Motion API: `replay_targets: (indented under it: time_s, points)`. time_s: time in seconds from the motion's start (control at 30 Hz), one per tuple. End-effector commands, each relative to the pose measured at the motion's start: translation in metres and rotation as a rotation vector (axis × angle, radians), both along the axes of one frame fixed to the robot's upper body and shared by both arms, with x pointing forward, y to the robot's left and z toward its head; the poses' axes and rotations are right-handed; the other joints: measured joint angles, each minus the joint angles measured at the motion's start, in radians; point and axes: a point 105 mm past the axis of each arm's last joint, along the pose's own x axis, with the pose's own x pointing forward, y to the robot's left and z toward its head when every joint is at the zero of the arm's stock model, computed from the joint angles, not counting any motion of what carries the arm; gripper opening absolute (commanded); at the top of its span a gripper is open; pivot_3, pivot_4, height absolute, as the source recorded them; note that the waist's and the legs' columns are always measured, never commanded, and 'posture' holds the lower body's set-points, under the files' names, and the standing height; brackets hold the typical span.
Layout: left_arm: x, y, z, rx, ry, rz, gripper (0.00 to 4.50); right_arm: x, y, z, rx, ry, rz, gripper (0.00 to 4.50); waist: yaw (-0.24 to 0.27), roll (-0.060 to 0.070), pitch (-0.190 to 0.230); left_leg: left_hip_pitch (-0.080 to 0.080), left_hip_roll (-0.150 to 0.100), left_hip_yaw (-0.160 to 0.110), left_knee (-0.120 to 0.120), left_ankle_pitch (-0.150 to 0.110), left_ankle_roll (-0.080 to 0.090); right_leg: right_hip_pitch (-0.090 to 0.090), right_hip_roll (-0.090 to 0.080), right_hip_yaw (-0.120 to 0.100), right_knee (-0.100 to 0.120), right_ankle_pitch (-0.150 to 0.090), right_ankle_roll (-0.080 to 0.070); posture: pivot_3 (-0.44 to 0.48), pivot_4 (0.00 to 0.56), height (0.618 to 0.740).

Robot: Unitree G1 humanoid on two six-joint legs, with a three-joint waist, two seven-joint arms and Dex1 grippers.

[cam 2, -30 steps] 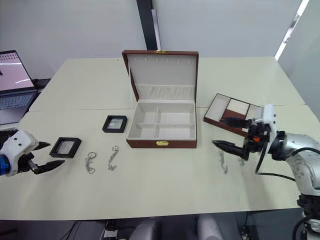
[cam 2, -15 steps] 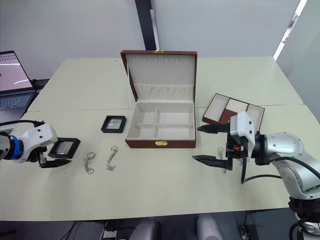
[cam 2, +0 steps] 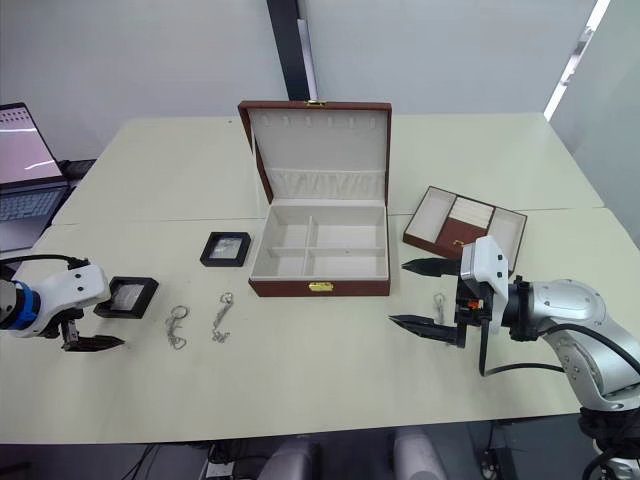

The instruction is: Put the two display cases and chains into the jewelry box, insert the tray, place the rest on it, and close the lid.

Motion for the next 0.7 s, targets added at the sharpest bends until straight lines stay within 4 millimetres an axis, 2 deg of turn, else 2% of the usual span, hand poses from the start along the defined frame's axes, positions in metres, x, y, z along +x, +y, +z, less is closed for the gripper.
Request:
replay_targets:
  time_s: [0.03,0.2,0.3,0.7]
  points:
    - [0.001,0.002,0.002,0.007,-0.011,0.005,4.5,-0.003,0.003,0.012,0.025,-0.05,0.013,4.48,0.0,0.0,0.0,0.0,0.0,0.0,0.0,0.0,0.0,0.0,0.0,0.0,0.0,0.0,0.0,0.0,0.15,0.74]
    - [0.003,0.002,0.003,0.005,-0.02,0.007,4.5,-0.003,0.003,0.013,0.026,-0.05,0.011,4.48,0.0,0.0,0.0,0.0,0.0,0.0,0.0,0.0,0.0,0.0,0.0,0.0,0.0,0.0,0.0,0.0,0.15,0.74]
    - [0.003,0.002,0.003,0.006,-0.021,0.01,3.91,-0.004,0.002,0.01,0.012,-0.054,0.015,4.5,0.0,0.0,0.0,0.0,0.0,0.0,0.0,0.0,0.0,0.0,0.0,0.0,0.0,0.0,0.0,0.0,0.15,0.74]
    - [0.004,0.002,0.003,-0.001,-0.021,0.015,0.32,-0.014,0.0,0.002,-0.025,-0.007,0.064,4.5,0.0,0.0,0.0,0.0,0.0,0.0,0.0,0.0,0.0,0.0,0.0,0.0,0.0,0.0,0.0,0.0,0.15,0.74]
